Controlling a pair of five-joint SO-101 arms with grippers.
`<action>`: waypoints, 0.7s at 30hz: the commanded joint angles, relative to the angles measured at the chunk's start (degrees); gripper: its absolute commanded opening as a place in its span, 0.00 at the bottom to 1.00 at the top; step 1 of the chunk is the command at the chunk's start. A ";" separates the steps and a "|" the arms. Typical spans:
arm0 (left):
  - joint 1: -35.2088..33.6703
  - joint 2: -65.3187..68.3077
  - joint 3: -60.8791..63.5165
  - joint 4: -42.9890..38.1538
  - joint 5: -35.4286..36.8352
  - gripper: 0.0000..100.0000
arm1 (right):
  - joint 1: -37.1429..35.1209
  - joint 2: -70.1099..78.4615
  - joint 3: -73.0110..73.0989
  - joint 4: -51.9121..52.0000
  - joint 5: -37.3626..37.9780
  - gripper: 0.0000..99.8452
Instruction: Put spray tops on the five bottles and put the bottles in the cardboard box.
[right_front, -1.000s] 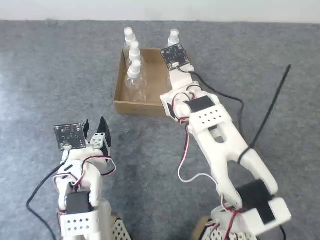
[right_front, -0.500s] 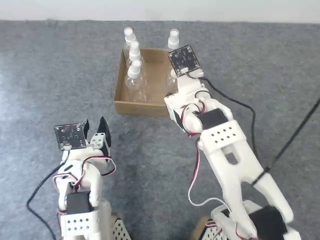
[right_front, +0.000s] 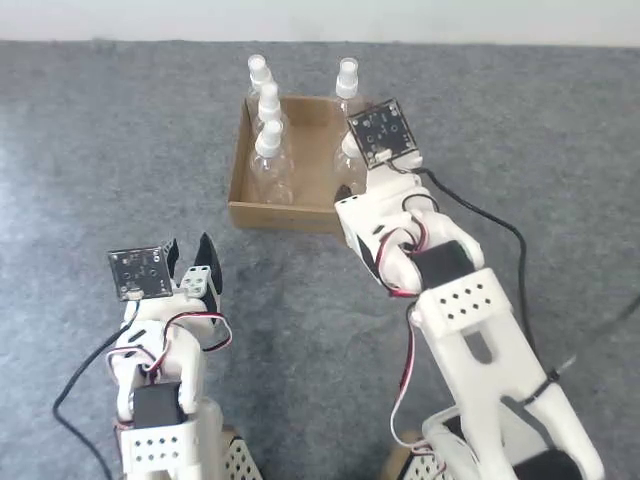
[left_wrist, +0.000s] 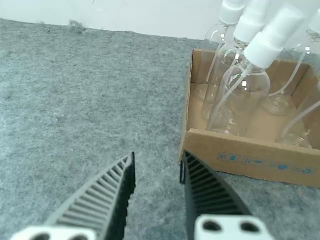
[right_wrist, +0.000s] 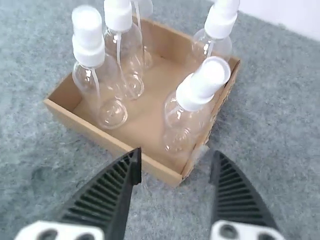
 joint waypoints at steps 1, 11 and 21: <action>0.26 -0.79 -0.66 0.35 -0.26 0.14 | 0.13 -4.26 -0.62 -0.04 0.35 0.11; 0.26 -0.79 -0.66 0.35 -0.26 0.14 | 0.04 -6.02 0.44 -0.04 0.35 0.08; 0.26 -0.79 -0.66 0.35 -0.26 0.14 | 0.22 -16.66 8.44 -5.32 0.79 0.03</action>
